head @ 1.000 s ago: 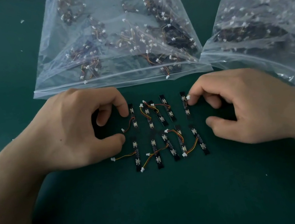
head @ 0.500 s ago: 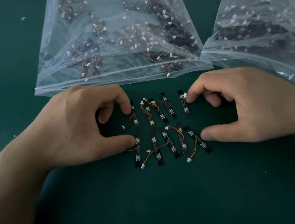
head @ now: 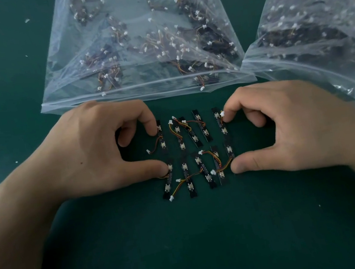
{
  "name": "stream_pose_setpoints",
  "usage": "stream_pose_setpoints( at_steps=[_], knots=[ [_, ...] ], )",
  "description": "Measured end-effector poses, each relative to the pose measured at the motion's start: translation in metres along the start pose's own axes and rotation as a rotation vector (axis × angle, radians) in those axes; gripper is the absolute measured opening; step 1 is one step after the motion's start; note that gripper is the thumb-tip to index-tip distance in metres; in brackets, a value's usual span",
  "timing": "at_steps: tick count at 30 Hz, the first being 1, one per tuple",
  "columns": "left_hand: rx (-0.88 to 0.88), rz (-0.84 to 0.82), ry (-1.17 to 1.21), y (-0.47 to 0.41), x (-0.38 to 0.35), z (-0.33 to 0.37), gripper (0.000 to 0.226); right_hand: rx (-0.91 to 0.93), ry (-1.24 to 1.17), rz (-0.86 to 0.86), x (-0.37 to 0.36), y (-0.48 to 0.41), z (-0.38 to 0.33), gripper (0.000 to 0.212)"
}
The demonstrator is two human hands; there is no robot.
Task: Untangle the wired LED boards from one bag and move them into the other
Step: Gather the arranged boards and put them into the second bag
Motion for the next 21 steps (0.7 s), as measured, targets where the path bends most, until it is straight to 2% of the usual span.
stream_pose_setpoints(
  at_steps=[6,12,21],
  knots=[
    [0.0,0.023,-0.031,0.0,-0.0009,0.0,0.051,-0.014,-0.059,0.042,0.0006,-0.0007,-0.0007,0.073],
    [-0.016,0.021,-0.04,0.0005,-0.0007,0.0015,0.05,-0.023,-0.107,0.077,0.003,-0.0011,0.0038,0.057],
    [-0.038,0.067,-0.03,0.0001,-0.0021,0.0024,0.05,-0.055,-0.088,0.191,-0.0021,-0.0073,0.0033,0.069]
  ],
)
Point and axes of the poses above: each hand's wrist, its own y-axis away from the middle knuckle, its own x-axis out of the back of the hand, z = x × y, the point moved 6 cm from there along -y, towards the middle knuckle, and after that the axes turned 6 degrees about -x, right-handed, at the moved point
